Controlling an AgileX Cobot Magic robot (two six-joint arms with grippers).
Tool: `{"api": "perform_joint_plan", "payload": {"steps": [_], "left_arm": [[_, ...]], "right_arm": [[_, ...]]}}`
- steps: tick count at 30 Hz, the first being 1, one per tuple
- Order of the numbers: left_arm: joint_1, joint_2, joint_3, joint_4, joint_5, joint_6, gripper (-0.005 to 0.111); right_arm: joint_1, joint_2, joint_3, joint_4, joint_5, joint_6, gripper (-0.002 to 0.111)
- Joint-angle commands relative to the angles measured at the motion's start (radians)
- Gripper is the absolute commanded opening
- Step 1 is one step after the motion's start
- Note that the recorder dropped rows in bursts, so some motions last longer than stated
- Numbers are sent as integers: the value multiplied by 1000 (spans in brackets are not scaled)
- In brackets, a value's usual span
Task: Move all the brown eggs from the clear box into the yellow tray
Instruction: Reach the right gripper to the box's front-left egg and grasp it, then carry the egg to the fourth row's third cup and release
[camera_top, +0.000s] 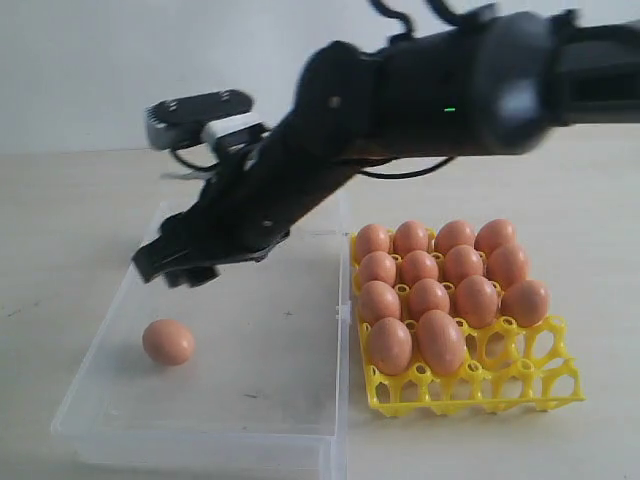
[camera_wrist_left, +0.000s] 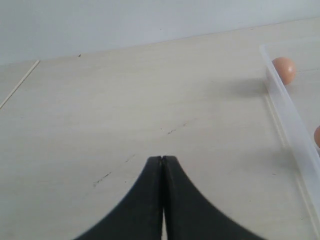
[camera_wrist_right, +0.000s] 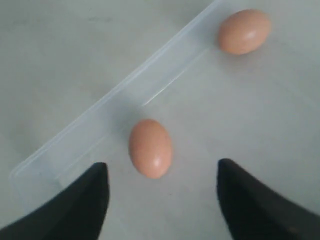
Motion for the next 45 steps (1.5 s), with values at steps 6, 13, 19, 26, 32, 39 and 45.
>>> {"api": "perform_joint_plan", "payload": {"steps": [6,13,19,26,32,39,45], "left_arm": [[-6,-6,-4,-2,-9,-5,0],[-6,-6,-4,-2,-9,-5,0],[-6,-6,-4,-2,-9,-5,0],[-6,-6,-4,-2,-9,-5,0],[-6,-6,-4,-2,-9,-5,0],[-6,-6,-4,-2,-9,-5,0],[-6,-6,-4,-2,-9,-5,0]], "right_arm": [[110,281,-296,-57,273,-67,70],[119,355,-359,-63,255,-111,26],[119,355,-359,3,245,-96,50],[119,355,-359,1,135,39,54],[119,363,-356,-2,133,39,61],[119,401,-356,-2,132,39,61],[119,419,-356,-2,131,39,51]]}}
